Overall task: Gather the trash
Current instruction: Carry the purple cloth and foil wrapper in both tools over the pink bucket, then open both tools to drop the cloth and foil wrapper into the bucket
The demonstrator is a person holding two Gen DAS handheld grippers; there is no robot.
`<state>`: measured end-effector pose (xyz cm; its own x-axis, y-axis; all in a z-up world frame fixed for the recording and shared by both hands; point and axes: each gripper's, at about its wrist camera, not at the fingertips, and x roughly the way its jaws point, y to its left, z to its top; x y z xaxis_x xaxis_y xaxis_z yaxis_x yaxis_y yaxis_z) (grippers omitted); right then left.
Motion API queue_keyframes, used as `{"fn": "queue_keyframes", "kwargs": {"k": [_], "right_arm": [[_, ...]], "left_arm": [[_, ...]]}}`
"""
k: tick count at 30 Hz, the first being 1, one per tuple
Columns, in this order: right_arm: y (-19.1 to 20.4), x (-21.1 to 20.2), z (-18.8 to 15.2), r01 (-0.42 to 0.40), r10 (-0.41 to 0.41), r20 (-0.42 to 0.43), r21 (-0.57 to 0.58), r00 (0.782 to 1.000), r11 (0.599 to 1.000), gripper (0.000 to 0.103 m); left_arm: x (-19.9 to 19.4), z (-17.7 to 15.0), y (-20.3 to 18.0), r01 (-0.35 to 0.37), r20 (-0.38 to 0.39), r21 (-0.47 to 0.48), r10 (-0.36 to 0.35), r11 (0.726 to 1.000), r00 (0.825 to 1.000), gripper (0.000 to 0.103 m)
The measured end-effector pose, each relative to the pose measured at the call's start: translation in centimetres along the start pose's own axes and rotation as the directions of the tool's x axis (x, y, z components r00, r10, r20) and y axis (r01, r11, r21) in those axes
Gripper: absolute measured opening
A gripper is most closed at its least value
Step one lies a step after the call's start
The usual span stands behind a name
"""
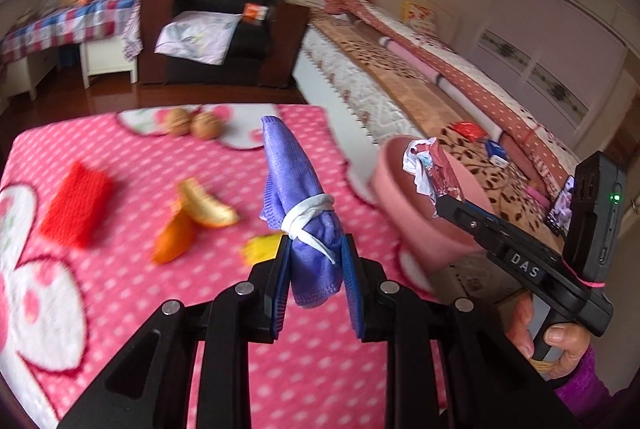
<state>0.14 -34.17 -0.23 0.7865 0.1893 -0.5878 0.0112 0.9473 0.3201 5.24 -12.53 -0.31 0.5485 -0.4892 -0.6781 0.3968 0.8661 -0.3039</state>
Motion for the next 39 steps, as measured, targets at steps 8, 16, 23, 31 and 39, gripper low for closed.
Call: {"fn": "queue_keyframes", "kwargs": {"k": [8, 16, 23, 31, 39], "right_arm": [[-5.5, -0.4, 0.8, 0.085, -0.088, 0.034, 0.091, 0.996, 0.992, 0.021], [-8.4, 0.0, 0.9, 0.133, -0.138, 0.038, 0.115, 0.99, 0.984, 0.021], [-10.2, 0.6, 1.0, 0.154, -0.159, 0.027, 0.139, 0.987, 0.978, 0.021], [-11.5, 1.2, 0.7, 0.165, -0.17, 0.013, 0.162, 0.985, 0.973, 0.021], [-12.6, 1.6, 0.5, 0.157, -0.161, 0.004, 0.21, 0.987, 0.965, 0.022]], "left_arm": [[3.5, 2.5, -6.4, 0.066, -0.013, 0.105, -0.065, 0.992, 0.998, 0.024], [7.2, 4.1, -11.6, 0.109, -0.04, 0.199, -0.104, 0.974, 0.994, 0.024], [10.3, 4.8, -14.2, 0.127, -0.071, 0.227, -0.114, 0.966, 0.991, 0.024], [13.0, 5.0, -15.8, 0.13, -0.103, 0.249, -0.108, 0.96, 0.989, 0.024], [13.6, 4.9, -15.7, 0.118, -0.106, 0.249, -0.094, 0.961, 0.99, 0.03]]}}
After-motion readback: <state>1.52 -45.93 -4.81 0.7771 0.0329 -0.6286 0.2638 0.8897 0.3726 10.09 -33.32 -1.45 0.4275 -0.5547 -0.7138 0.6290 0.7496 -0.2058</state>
